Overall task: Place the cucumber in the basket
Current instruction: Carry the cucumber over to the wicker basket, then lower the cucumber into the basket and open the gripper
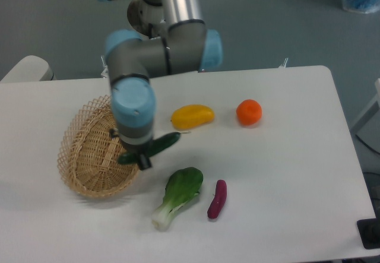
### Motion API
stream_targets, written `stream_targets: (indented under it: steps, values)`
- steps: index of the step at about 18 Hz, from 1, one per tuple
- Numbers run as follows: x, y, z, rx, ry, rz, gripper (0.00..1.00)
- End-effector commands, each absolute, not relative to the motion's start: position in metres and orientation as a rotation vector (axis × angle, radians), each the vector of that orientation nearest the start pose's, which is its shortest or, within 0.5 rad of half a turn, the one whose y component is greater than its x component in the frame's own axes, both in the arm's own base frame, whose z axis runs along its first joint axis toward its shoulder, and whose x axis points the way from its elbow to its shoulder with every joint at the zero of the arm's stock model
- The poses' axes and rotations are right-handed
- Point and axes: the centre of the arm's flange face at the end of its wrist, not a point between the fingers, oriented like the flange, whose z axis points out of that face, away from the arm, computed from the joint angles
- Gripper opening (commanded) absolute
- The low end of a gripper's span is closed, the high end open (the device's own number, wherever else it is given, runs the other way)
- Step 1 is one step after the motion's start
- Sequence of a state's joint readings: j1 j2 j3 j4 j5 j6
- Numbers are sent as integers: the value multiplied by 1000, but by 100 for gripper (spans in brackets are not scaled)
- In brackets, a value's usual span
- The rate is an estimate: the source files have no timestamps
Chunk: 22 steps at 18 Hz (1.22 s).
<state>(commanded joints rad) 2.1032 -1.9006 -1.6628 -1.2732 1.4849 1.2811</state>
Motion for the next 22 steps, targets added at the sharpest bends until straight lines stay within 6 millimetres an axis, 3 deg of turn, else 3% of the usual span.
stream_targets:
  steps: [4, 12, 17, 19, 22]
  values:
    - [-140, 580, 282, -2934, 1176, -265, 13]
    - [-116, 575, 248, -2968, 1185, -332, 16]
    - [-113, 571, 236, -2981, 1194, -361, 27]
    - [-114, 574, 232, -2976, 1195, -353, 41]
    - [-118, 579, 234, -2965, 1190, -325, 46]
